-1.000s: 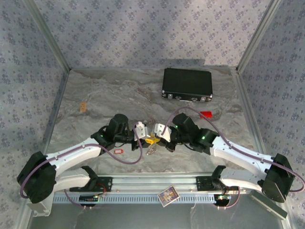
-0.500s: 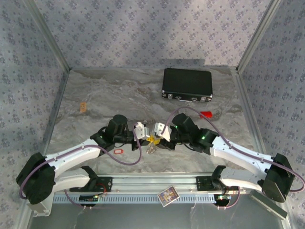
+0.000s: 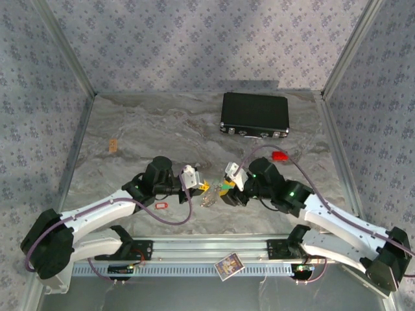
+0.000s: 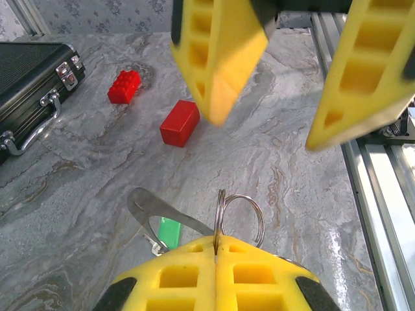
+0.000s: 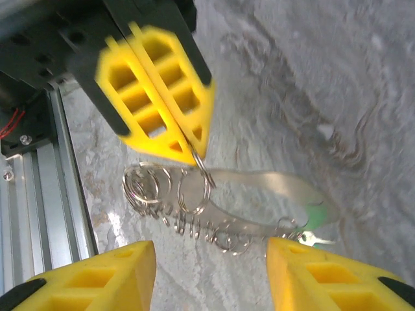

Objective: Put the keys on the keyring

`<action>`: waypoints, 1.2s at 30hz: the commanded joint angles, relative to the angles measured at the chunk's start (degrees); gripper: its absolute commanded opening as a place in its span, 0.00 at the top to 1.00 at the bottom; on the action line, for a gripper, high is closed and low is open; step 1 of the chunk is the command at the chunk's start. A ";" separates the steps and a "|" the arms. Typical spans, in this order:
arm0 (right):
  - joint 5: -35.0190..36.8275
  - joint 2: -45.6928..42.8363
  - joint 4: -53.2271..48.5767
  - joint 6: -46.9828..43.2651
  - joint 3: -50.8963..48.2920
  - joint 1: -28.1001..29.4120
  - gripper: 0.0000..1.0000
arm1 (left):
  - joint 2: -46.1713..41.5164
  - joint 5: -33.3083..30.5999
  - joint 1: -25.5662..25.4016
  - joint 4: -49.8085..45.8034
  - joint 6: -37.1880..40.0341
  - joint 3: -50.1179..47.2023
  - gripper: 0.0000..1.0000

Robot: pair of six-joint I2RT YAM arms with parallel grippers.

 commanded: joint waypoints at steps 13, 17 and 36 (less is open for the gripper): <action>-3.87 6.68 8.60 1.92 0.01 3.29 0.53 | -1.17 -0.23 -0.50 1.95 1.17 0.17 1.00; -6.76 5.18 8.66 -0.87 -0.55 5.36 0.54 | -0.94 -0.30 -0.45 2.20 1.30 0.16 1.00; 4.27 -2.21 -0.08 -6.41 -1.09 1.57 0.57 | -0.95 -0.17 -0.53 1.26 2.01 0.70 1.00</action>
